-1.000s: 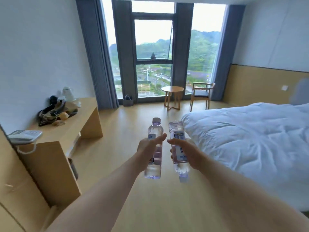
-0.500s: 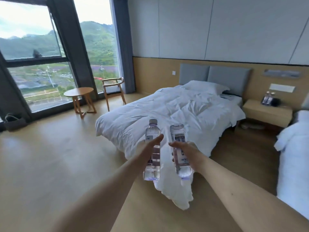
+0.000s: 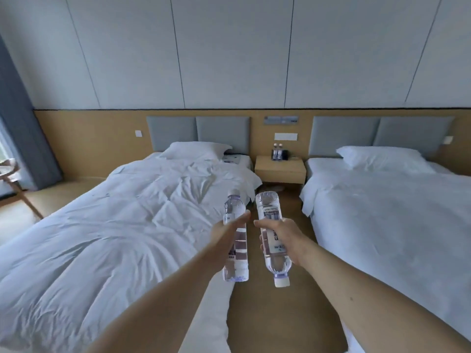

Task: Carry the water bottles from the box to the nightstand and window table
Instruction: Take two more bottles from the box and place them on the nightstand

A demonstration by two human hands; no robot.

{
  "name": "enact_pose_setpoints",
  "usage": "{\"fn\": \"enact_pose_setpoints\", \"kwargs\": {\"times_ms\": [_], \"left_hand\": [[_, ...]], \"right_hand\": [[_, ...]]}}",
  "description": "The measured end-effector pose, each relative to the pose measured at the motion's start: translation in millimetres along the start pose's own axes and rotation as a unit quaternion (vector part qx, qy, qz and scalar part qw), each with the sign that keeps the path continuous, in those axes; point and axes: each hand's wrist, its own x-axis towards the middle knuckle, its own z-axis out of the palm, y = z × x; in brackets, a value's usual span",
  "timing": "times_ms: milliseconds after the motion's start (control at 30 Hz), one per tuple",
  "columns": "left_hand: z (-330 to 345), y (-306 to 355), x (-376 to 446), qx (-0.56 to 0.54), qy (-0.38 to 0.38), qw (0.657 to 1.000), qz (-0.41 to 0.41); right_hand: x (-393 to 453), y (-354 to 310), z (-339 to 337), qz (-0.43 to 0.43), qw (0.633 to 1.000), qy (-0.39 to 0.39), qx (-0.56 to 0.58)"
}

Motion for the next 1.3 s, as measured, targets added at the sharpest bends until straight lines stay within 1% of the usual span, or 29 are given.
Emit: {"fn": "enact_pose_setpoints", "kwargs": {"times_ms": [133,233,333,500,633,767,867,1100,1300], "left_hand": [[26,16,67,0.022,-0.069,0.997,-0.001],[50,17,112,0.033,-0.111,0.993,-0.018],[76,16,158,0.041,-0.140,0.989,-0.035],[125,15,245,0.064,-0.175,0.981,-0.043],[172,26,323,0.092,-0.163,0.982,-0.025],[216,55,397,0.121,-0.123,0.985,-0.014],[242,78,444,0.118,-0.114,0.986,-0.014],[288,103,557,0.154,-0.098,0.983,-0.005],[320,117,680,0.151,-0.104,0.983,-0.005]], "right_hand": [[47,-5,-23,0.011,0.998,0.054,0.022],[78,-4,-41,0.026,0.995,0.087,0.033],[114,-4,-65,0.034,0.991,0.119,0.048],[190,-6,-113,0.031,0.987,0.145,0.055],[266,-20,-164,0.028,0.986,0.149,0.065],[342,-54,-216,0.033,0.988,0.127,0.085],[394,-77,-248,0.032,0.988,0.114,0.097],[510,-101,-291,0.045,0.989,0.102,0.100],[628,-121,-318,0.053,0.989,0.110,0.087]]}}
